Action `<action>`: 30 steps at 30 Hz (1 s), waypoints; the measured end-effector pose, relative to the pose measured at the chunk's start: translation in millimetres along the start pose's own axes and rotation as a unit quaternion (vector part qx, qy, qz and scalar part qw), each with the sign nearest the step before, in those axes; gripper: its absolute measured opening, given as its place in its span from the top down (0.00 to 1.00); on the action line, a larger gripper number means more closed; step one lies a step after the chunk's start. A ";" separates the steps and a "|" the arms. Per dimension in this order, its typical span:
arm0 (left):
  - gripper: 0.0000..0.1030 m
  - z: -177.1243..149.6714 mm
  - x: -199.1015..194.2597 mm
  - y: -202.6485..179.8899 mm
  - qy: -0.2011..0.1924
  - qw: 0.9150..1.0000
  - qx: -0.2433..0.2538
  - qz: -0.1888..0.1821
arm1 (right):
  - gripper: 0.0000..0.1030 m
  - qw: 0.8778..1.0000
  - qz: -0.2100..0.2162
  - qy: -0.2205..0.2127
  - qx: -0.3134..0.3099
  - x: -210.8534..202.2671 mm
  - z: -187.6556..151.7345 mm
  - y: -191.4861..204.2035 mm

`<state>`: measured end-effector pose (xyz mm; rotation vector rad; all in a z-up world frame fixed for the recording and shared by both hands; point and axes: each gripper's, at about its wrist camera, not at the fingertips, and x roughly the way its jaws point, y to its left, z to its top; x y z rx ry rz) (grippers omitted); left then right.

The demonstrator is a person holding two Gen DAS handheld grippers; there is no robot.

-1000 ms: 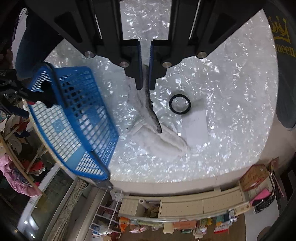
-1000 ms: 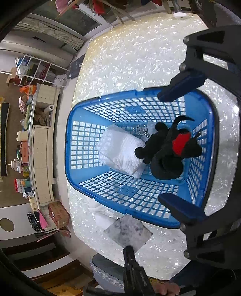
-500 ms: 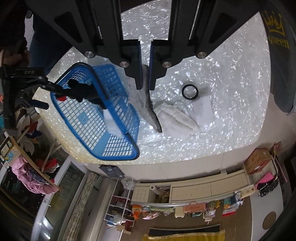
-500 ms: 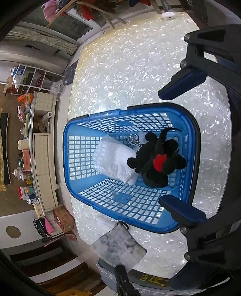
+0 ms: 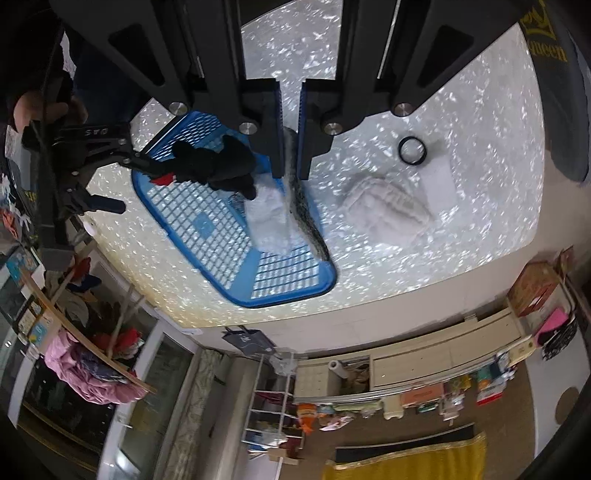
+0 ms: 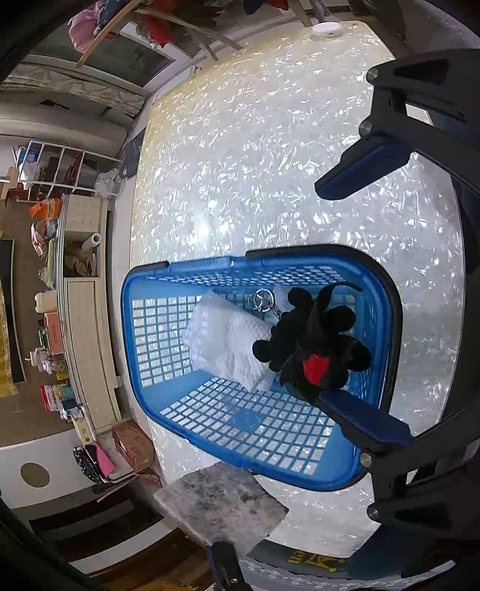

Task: Organize soft objects
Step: 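Carry the grey pad into the basket with the left gripper and release it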

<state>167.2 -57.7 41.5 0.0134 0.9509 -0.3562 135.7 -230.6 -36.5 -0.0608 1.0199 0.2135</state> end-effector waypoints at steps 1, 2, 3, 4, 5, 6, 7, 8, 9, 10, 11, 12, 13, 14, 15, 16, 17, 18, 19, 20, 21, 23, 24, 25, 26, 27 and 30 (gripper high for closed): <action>0.95 4.1 0.6 -4.7 -0.001 1.000 0.006 -0.003 | 0.00 1.000 0.002 -0.001 0.002 0.8 -0.1 -2.0; 0.95 6.5 1.2 -7.8 -0.002 1.000 0.009 -0.005 | 0.00 1.000 0.004 -0.001 0.004 1.4 0.1 -3.7; 0.95 9.6 1.8 -10.9 -0.003 1.000 0.013 -0.007 | 0.00 1.000 0.005 -0.001 0.005 1.6 0.5 -5.4; 0.95 12.8 2.4 -14.7 -0.004 1.000 0.018 -0.008 | 0.00 1.000 0.006 -0.002 0.008 1.9 0.8 -7.1; 0.95 16.4 3.4 -18.6 -0.004 1.000 0.023 -0.009 | 0.00 1.000 0.006 -0.004 0.009 1.9 1.1 -8.7; 0.95 19.5 4.5 -21.9 -0.005 1.000 0.028 -0.011 | 0.00 1.000 0.007 -0.004 0.011 2.2 1.8 -10.4; 0.95 22.8 5.7 -25.0 -0.005 0.999 0.033 -0.014 | 0.00 1.000 0.009 -0.007 0.014 1.8 2.3 -12.3; 0.95 26.1 7.9 -27.7 -0.005 0.999 0.036 -0.016 | 0.00 1.000 0.009 -0.008 0.015 1.8 3.0 -13.3; 0.95 29.0 10.9 -29.7 -0.003 0.999 0.039 -0.018 | 0.00 1.000 0.010 -0.009 0.016 2.2 4.2 -15.3; 0.95 33.0 14.6 -32.2 -0.001 0.999 0.041 -0.021 | 0.00 1.000 0.012 -0.012 0.018 1.8 4.9 -17.2; 0.95 35.6 17.3 -34.3 0.000 0.999 0.044 -0.022 | 0.00 1.000 0.013 -0.012 0.019 1.7 5.9 -18.4; 0.95 38.9 20.0 -36.7 0.001 0.999 0.047 -0.023 | 0.00 1.000 0.015 -0.014 0.022 0.9 6.9 -20.7; 0.95 41.4 22.0 -38.7 0.001 0.998 0.050 -0.025 | 0.00 0.999 0.017 -0.016 0.025 0.5 7.9 -23.1; 0.95 44.7 24.6 -41.1 0.002 0.998 0.054 -0.026 | 0.00 0.999 0.018 -0.016 0.026 0.6 8.4 -24.9; 0.95 46.7 27.4 -43.1 0.003 0.998 0.057 -0.028 | 0.00 0.999 0.021 -0.017 0.030 0.1 9.2 -27.2; 0.95 49.1 30.5 -45.4 0.004 0.998 0.059 -0.028 | 0.00 0.999 0.024 -0.019 0.030 -0.1 9.9 -28.3; 0.95 52.1 33.7 -46.7 0.006 0.998 0.061 -0.028 | 0.00 0.999 0.026 -0.022 0.031 -0.6 10.5 -29.7; 0.97 54.8 35.8 -48.7 0.006 0.998 0.063 -0.028 | 0.00 0.999 0.026 -0.024 0.032 -1.1 11.2 -31.1; 0.97 58.6 38.9 -50.8 0.007 0.997 0.066 -0.031 | 0.00 0.999 0.026 -0.026 0.033 -1.3 12.2 -32.9; 0.97 60.3 40.3 -52.6 0.007 0.997 0.068 -0.031 | 0.00 0.999 0.027 -0.027 0.035 -1.1 13.0 -34.8; 0.97 63.1 43.3 -54.7 0.008 0.997 0.071 -0.031 | 0.00 0.998 0.028 -0.029 0.038 -0.4 13.7 -36.9; 0.98 69.0 51.7 -56.3 0.011 0.997 0.073 -0.029 | 0.00 0.998 0.028 -0.028 0.042 3.1 14.9 -39.7; 0.98 71.9 57.0 -56.3 0.015 0.997 0.072 -0.030 | 0.00 0.998 0.028 -0.026 0.044 5.6 15.2 -40.8; 0.98 74.2 62.6 -56.6 0.019 0.997 0.071 -0.031 | 0.00 0.998 0.029 -0.025 0.045 6.9 15.7 -41.9; 0.98 75.6 69.5 -56.7 0.024 0.997 0.071 -0.033 | 0.00 0.998 0.030 -0.023 0.045 8.8 15.7 -42.7; 0.98 75.9 75.9 -56.7 0.029 0.996 0.071 -0.033 | 0.00 0.998 0.031 -0.022 0.045 10.5 15.8 -43.5; 0.98 77.0 94.9 -58.6 0.047 0.996 0.072 -0.033 | 0.00 0.998 0.035 -0.020 0.046 13.4 16.9 -45.1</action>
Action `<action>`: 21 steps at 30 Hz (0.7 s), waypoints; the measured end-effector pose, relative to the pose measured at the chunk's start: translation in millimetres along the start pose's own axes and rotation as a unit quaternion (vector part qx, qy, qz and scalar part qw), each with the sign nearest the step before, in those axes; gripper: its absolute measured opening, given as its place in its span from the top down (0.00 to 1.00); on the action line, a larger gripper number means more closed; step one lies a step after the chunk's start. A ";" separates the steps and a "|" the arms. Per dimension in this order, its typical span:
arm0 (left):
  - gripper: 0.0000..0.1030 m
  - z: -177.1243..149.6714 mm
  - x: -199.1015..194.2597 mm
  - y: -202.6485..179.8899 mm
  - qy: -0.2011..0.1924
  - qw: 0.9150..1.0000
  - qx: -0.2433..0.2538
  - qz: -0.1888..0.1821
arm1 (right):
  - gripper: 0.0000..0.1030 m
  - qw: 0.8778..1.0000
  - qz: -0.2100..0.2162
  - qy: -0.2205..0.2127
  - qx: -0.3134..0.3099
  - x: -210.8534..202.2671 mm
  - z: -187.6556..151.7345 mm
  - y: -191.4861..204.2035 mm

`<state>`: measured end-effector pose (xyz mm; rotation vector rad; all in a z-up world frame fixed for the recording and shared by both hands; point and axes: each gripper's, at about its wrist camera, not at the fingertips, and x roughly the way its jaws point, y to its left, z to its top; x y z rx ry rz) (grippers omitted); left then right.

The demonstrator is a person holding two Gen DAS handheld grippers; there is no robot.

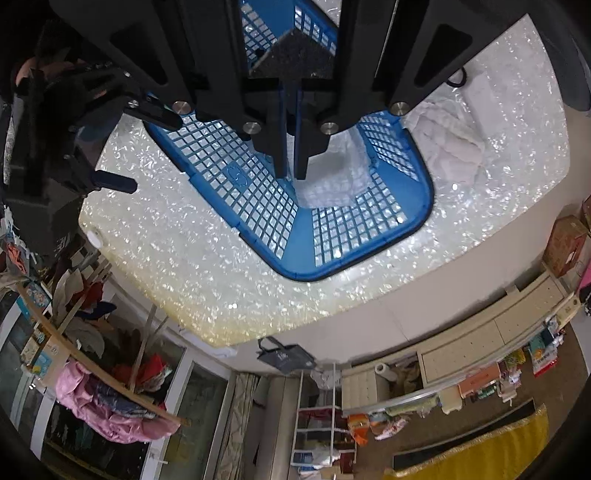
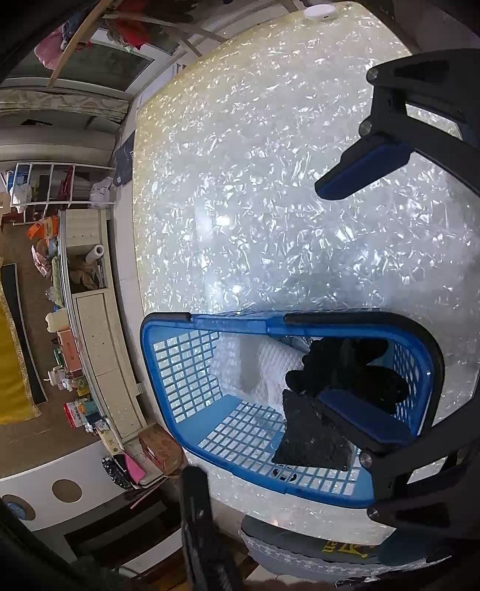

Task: Organize soft objects
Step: 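Carry the grey pad into the basket with the left gripper and release it, then withdraw the left gripper and move the right gripper toward the black ring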

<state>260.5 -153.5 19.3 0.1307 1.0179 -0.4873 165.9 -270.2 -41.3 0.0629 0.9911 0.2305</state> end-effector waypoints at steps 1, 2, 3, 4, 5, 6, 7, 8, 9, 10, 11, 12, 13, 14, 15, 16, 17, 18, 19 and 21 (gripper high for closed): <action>0.98 -0.7 8.2 0.5 0.008 1.000 -0.001 -0.001 | 0.00 1.000 0.001 0.001 0.000 0.6 0.6 -0.5; 0.98 -0.6 13.4 0.6 0.013 1.000 -0.001 -0.001 | 0.00 1.000 0.002 0.001 0.000 1.8 1.1 -0.7; 0.98 -1.6 20.7 1.2 0.020 1.000 -0.001 -0.002 | 0.00 1.000 0.003 0.001 0.000 2.3 2.1 -0.8; 0.98 -1.3 26.8 1.7 0.026 1.000 -0.002 -0.002 | 0.00 1.000 0.003 0.002 0.000 2.7 3.1 -0.8; 0.98 -2.8 33.2 3.0 0.034 0.999 -0.003 -0.001 | 0.00 1.000 0.004 0.003 -0.001 3.9 3.4 -0.4; 0.98 -5.0 38.4 3.6 0.040 0.999 -0.003 0.000 | 0.00 1.000 0.005 0.004 -0.001 4.9 3.5 0.5; 0.98 -7.2 42.7 4.2 0.045 0.999 -0.004 0.000 | 0.00 1.000 0.005 0.006 -0.001 6.0 3.9 1.2; 0.98 -8.7 45.9 5.5 0.049 0.999 -0.004 0.001 | 0.00 1.000 0.005 0.007 -0.002 7.1 3.6 1.8; 0.98 -10.6 49.4 6.7 0.054 0.999 -0.004 0.001 | 0.00 1.000 0.006 0.008 -0.002 8.2 4.9 1.0; 0.98 -12.1 51.6 7.7 0.056 0.998 -0.004 0.002 | 0.00 1.000 0.006 0.010 -0.001 9.1 4.5 1.9; 0.98 -13.3 53.8 8.9 0.059 0.998 -0.005 0.003 | 0.00 1.000 0.007 0.011 -0.001 9.7 4.1 2.2; 0.98 -14.4 55.2 9.7 0.061 0.998 -0.005 0.004 | 0.00 1.000 0.008 0.012 -0.002 10.2 3.5 3.1; 0.98 -15.2 55.6 9.9 0.062 0.998 -0.006 0.006 | 0.00 1.000 0.008 0.012 -0.002 11.0 3.4 4.0; 0.98 -14.5 56.3 9.4 0.062 0.998 -0.006 0.007 | 0.00 1.000 0.009 0.013 -0.004 10.9 2.8 5.3; 0.98 -15.0 55.4 9.8 0.061 0.998 -0.006 0.008 | 0.00 1.000 0.008 0.013 -0.005 10.6 2.7 6.1; 0.98 -15.2 53.7 9.8 0.059 0.998 -0.007 0.010 | 0.00 1.000 0.007 0.014 -0.005 9.6 2.4 7.0; 0.98 -15.8 51.9 9.6 0.057 0.998 -0.006 0.012 | 0.00 1.000 0.007 0.013 -0.006 8.8 2.3 7.6; 0.97 -16.5 49.4 9.4 0.055 0.998 -0.004 0.015 | 0.00 1.000 0.006 0.013 -0.006 8.5 2.5 7.8; 0.97 -17.1 47.0 9.6 0.053 0.998 -0.005 0.017 | 0.00 1.000 0.005 0.012 -0.006 7.9 2.5 8.3; 0.90 -18.5 40.1 10.0 0.046 0.999 -0.006 0.018 | 0.00 1.000 0.003 0.011 -0.006 5.9 1.7 10.0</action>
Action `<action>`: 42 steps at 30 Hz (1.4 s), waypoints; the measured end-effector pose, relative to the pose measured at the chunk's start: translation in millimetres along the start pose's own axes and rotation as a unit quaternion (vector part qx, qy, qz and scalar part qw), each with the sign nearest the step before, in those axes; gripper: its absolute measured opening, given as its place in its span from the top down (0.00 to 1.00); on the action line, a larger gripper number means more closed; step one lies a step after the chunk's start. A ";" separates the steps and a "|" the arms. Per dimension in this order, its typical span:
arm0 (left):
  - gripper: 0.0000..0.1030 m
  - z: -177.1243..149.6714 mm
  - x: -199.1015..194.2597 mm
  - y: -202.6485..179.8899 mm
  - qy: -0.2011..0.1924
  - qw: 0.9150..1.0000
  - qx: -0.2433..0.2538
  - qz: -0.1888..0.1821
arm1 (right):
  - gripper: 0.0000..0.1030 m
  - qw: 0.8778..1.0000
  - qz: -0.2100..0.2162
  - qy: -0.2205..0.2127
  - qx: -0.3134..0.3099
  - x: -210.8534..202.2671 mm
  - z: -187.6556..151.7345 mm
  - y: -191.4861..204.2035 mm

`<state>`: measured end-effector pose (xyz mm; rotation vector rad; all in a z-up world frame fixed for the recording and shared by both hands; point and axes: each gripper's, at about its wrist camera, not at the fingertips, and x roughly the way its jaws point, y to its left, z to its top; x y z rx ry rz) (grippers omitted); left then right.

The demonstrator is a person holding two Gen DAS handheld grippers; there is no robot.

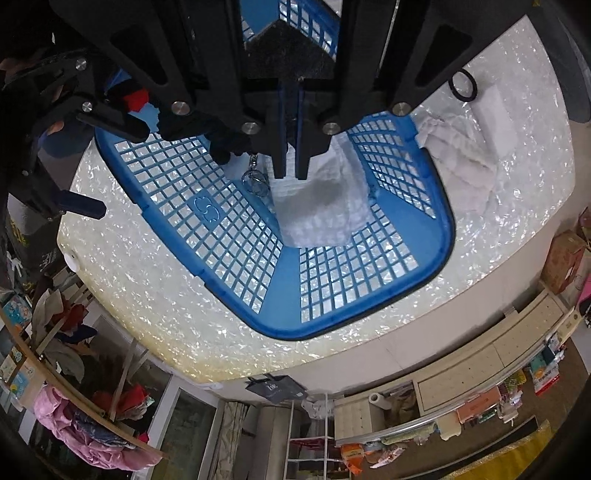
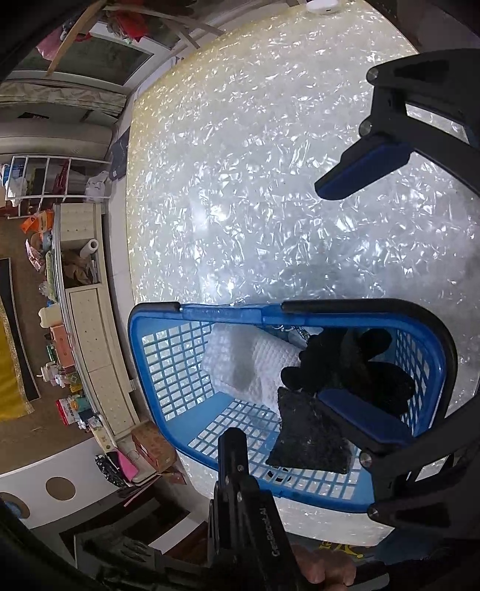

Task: Organize soft objects
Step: 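Withdraw the left gripper and move the right gripper toward the black ring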

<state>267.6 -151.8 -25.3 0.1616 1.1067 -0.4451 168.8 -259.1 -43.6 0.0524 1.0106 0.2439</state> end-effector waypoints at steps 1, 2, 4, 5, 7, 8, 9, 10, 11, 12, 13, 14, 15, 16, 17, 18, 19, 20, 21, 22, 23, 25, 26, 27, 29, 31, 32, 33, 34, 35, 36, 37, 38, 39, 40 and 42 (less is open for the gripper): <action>0.81 -1.0 -2.4 0.4 -0.003 1.000 -0.001 0.002 | 0.00 1.000 -0.003 0.000 -0.001 -1.6 -0.5 1.2; 0.79 -2.3 -6.3 1.0 -0.008 1.000 -0.001 0.007 | 0.00 1.000 -0.004 0.000 -0.001 -2.2 -1.1 2.3; 0.68 -5.4 -13.4 1.6 -0.015 1.000 0.000 0.016 | 0.00 1.000 -0.008 0.000 -0.004 -4.2 -2.5 4.9; 0.62 -7.3 -17.3 2.6 -0.018 1.000 -0.002 0.024 | 0.00 1.000 -0.011 -0.001 -0.005 -5.3 -3.0 5.5; 0.53 -11.7 -26.4 3.5 -0.026 0.999 -0.003 0.033 | 0.00 1.000 -0.012 -0.004 -0.003 -7.3 -4.2 5.9; 0.50 -13.2 -29.5 3.4 -0.027 0.999 -0.002 0.034 | 0.00 1.000 -0.012 -0.006 -0.003 -9.9 -4.2 7.1; 0.43 -14.8 -33.2 3.1 -0.028 0.999 -0.001 0.036 | 0.00 1.000 -0.013 -0.007 -0.004 -11.7 -4.1 8.7; 0.41 -17.4 -38.5 2.3 -0.030 0.999 0.004 0.036 | 0.00 1.000 -0.015 -0.009 -0.006 -13.8 -4.1 10.4; 0.40 -19.2 -41.9 1.6 -0.034 0.999 0.007 0.037 | 0.00 1.000 -0.015 -0.011 -0.008 -15.8 -4.0 12.3; 0.37 -20.9 -45.6 1.6 -0.036 0.999 0.009 0.040 | 0.00 1.000 -0.014 -0.013 -0.010 -17.7 -4.0 14.2; 0.32 -23.8 -50.5 2.1 -0.038 0.998 0.008 0.046 | 0.00 1.000 -0.014 -0.015 -0.012 -19.5 -4.2 16.4; 0.30 -25.3 -54.1 2.3 -0.042 0.998 0.007 0.050 | 0.00 1.000 -0.014 -0.017 -0.014 -19.8 -4.5 18.8; 0.25 -28.4 -59.1 3.4 -0.048 0.997 0.006 0.054 | 0.00 1.000 -0.013 -0.019 -0.016 -21.6 -4.9 21.8; 0.18 -30.4 -63.0 4.9 -0.051 0.997 0.004 0.057 | 0.00 1.000 -0.013 -0.021 -0.017 -22.9 -5.2 23.9; 0.17 -33.8 -67.9 6.4 -0.055 0.997 0.000 0.061 | 0.00 1.000 -0.012 -0.023 -0.017 -23.9 -5.8 25.3; 0.17 -36.7 -72.0 7.0 -0.060 0.996 -0.003 0.062 | 0.00 1.000 -0.010 -0.024 -0.018 -24.8 -6.0 26.5; 0.16 -40.6 -77.4 9.4 -0.065 0.996 -0.009 0.060 | 0.00 0.999 -0.010 -0.025 -0.018 -26.0 -6.5 28.4; 0.15 -43.5 -81.2 11.7 -0.068 0.996 -0.012 0.057 | 0.00 0.999 -0.009 -0.026 -0.018 -26.5 -6.9 30.4; 0.13 -46.5 -84.6 14.0 -0.070 0.996 -0.017 0.054 | 0.00 0.999 -0.008 -0.027 -0.020 -27.3 -7.4 32.6; 0.10 -50.0 -88.4 16.7 -0.071 0.996 -0.023 0.050 | 0.00 0.999 -0.006 -0.029 -0.021 -28.9 -7.5 35.0; 0.09 -53.9 -92.1 19.3 -0.074 0.996 -0.028 0.048 | 0.00 0.999 -0.005 -0.031 -0.023 -31.0 -8.0 38.0; 0.08 -61.9 -99.1 21.6 -0.082 0.995 -0.032 0.052 | 0.00 0.999 -0.003 -0.036 -0.028 -34.4 -7.6 44.1; 0.08 -66.2 -102.8 22.7 -0.086 0.994 -0.034 0.056 | 0.00 0.999 -0.002 -0.037 -0.029 -35.1 -7.2 46.5; 0.05 -70.7 -106.6 23.7 -0.090 0.993 -0.037 0.060 | 0.00 0.999 0.000 -0.039 -0.032 -36.1 -7.4 49.8; 0.00 -78.5 -113.3 25.5 -0.100 0.992 -0.041 0.064 | 0.00 0.998 0.004 -0.042 -0.039 -38.5 -7.8 57.6; 0.00 -87.3 -121.6 26.8 -0.112 0.991 -0.042 0.065 | 0.00 0.998 0.008 -0.045 -0.047 -40.2 -7.2 64.3; 0.00 -91.8 -125.5 27.8 -0.117 0.990 -0.041 0.068 | 0.00 0.998 0.011 -0.047 -0.052 -40.9 -7.1 67.5; 0.00 -95.8 -128.7 29.3 -0.117 0.990 -0.042 0.070 | 0.00 0.997 0.013 -0.048 -0.054 -41.8 -6.9 70.3; 0.00 -99.7 -132.1 31.4 -0.117 0.990 -0.044 0.071 | 0.00 0.997 0.015 -0.050 -0.060 -42.2 -6.9 76.0; 0.00 -103.4 -135.7 34.2 -0.118 0.989 -0.047 0.073 | 0.00 0.997 0.017 -0.050 -0.063 -41.8 -6.6 78.4; 0.00 -107.3 -139.1 36.6 -0.119 0.989 -0.049 0.075 | 0.00 0.996 0.019 -0.049 -0.068 -41.4 -6.7 82.8; 0.00 -112.4 -143.4 40.2 -0.120 0.988 -0.053 0.080 | 0.00 0.996 0.022 -0.048 -0.075 -40.3 -6.3 89.3; 0.00 -116.2 -146.5 42.9 -0.121 0.988 -0.055 0.082 | 0.00 0.995 0.025 -0.047 -0.079 -39.7 -6.8 94.0; 0.00 -120.8 -149.6 47.0 -0.121 0.987 -0.059 0.085 | 0.00 0.995 0.028 -0.046 -0.084 -39.0 -7.4 100.1; 0.00 -126.0 -152.7 52.1 -0.122 0.987 -0.064 0.088 | 0.00 0.994 0.034 -0.045 -0.090 -37.9 -6.9 106.7; 0.00 -133.8 -158.2 58.8 -0.123 0.985 -0.071 0.094 | 0.00 0.993 0.040 -0.045 -0.098 -36.6 -6.4 115.9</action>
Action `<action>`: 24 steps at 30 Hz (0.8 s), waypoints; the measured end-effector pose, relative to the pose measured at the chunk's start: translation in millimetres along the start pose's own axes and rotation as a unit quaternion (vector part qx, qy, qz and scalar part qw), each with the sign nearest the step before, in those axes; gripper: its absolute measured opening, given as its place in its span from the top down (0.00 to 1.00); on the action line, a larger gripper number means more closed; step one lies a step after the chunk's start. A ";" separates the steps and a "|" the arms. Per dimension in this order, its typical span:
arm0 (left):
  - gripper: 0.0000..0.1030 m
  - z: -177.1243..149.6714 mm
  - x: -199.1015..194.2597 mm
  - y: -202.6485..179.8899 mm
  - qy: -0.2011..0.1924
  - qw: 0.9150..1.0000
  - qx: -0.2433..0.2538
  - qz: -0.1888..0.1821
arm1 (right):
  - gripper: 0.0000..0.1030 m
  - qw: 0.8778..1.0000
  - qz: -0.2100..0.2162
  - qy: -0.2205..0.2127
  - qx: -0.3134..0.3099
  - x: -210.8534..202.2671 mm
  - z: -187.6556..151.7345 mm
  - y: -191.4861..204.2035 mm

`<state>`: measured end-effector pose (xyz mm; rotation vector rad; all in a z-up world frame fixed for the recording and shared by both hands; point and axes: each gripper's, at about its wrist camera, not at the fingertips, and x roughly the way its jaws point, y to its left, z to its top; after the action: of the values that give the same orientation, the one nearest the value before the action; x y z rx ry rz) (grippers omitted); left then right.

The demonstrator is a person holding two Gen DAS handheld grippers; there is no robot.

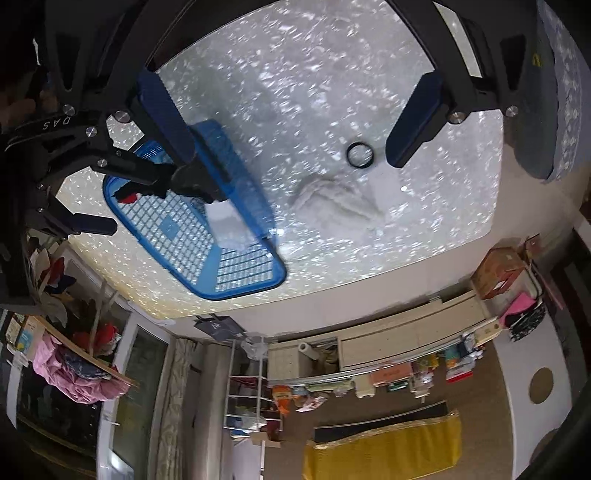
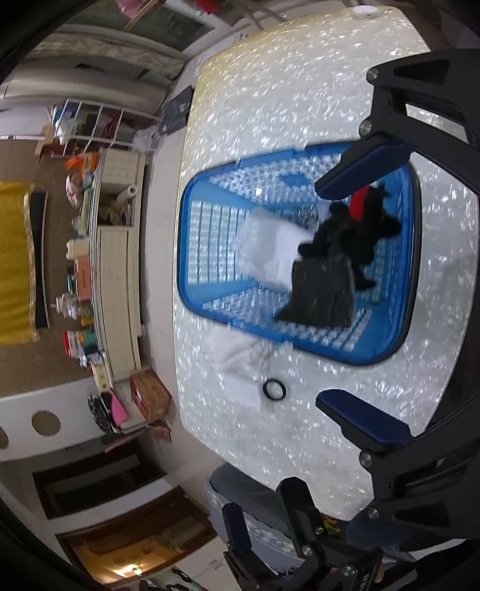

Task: Organize soft objects
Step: 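Withdraw the left gripper and move the right gripper toward the black ring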

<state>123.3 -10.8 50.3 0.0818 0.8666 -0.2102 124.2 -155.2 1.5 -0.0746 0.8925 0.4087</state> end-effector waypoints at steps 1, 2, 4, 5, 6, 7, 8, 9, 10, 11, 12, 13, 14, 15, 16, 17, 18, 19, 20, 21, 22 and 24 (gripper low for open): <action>0.00 -2.9 -2.4 5.0 0.000 1.000 -0.004 0.004 | 0.00 1.000 0.003 0.001 -0.005 1.7 1.7 4.3; 0.00 -6.3 -5.1 11.9 0.000 1.000 -0.009 0.008 | 0.00 1.000 0.006 0.002 -0.009 3.6 2.9 9.0; 0.00 -11.5 -9.1 24.2 0.002 1.000 -0.019 0.017 | 0.00 1.000 0.011 0.007 -0.020 9.7 6.9 21.2; 0.00 -14.4 -10.6 28.8 0.001 1.000 -0.023 0.020 | 0.00 1.000 0.012 0.008 -0.027 12.5 9.0 27.4; 0.00 -17.8 -12.5 35.8 0.001 0.999 -0.029 0.023 | 0.00 0.999 0.015 0.009 -0.033 14.4 11.3 33.2; 0.00 -20.7 -13.5 41.7 0.001 0.999 -0.034 0.025 | 0.00 0.999 0.018 0.009 -0.037 15.7 12.0 35.6; 0.00 -23.1 -14.4 48.7 0.001 0.999 -0.039 0.028 | 0.00 0.999 0.022 0.010 -0.042 19.1 15.3 42.8; 0.00 -25.8 -15.0 54.8 0.003 0.999 -0.044 0.030 | 0.00 0.999 0.026 0.011 -0.046 21.5 17.7 47.0; 0.00 -29.2 -15.2 61.9 0.005 0.998 -0.049 0.033 | 0.00 0.998 0.030 0.012 -0.049 23.7 19.6 51.3; 0.00 -31.1 -15.0 66.2 0.007 0.998 -0.052 0.033 | 0.00 0.998 0.033 0.013 -0.052 26.8 21.7 56.1; 0.00 -34.3 -14.5 72.3 0.010 0.998 -0.056 0.035 | 0.00 0.998 0.035 0.015 -0.056 30.3 23.7 61.8; 0.00 -37.5 -14.1 77.4 0.012 0.997 -0.060 0.036 | 0.00 0.997 0.037 0.018 -0.061 35.3 25.9 66.6; 0.00 -40.7 -13.2 83.4 0.015 0.997 -0.064 0.037 | 0.00 0.997 0.037 0.020 -0.065 39.0 26.6 71.8; 0.00 -43.9 -11.8 89.8 0.017 0.997 -0.070 0.038 | 0.00 0.996 0.039 0.025 -0.072 44.7 28.3 78.4; 0.00 -47.7 -10.0 97.0 0.021 0.996 -0.076 0.039 | 0.00 0.996 0.040 0.029 -0.077 50.8 30.4 84.8; 0.00 -50.6 -8.7 102.3 0.023 0.996 -0.080 0.040 | 0.00 0.995 0.042 0.034 -0.083 56.8 31.8 90.7; 0.00 -53.5 -7.1 107.2 0.025 0.995 -0.084 0.041 | 0.00 0.994 0.044 0.039 -0.088 62.0 31.5 96.0; 0.00 -57.3 -4.5 113.8 0.028 0.995 -0.089 0.043 | 0.00 0.994 0.046 0.042 -0.091 64.8 29.7 100.3; 0.00 -60.0 -2.9 117.7 0.030 0.994 -0.092 0.044 | 0.00 0.993 0.047 0.049 -0.096 73.3 29.7 106.1; 0.00 -64.0 -0.4 123.2 0.034 0.994 -0.097 0.046 | 0.00 0.992 0.048 0.055 -0.099 78.7 28.4 111.1; 0.00 -67.0 2.8 127.5 0.037 0.993 -0.101 0.047 | 0.00 0.992 0.048 0.060 -0.104 85.3 28.1 115.7; 0.00 -73.7 9.2 137.3 0.044 0.992 -0.107 0.049 | 0.01 0.990 0.044 0.070 -0.115 97.7 27.8 125.9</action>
<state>103.8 133.4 -6.3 -0.0669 0.9662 -0.0208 151.7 -2.2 -42.9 -0.2790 0.9872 0.5930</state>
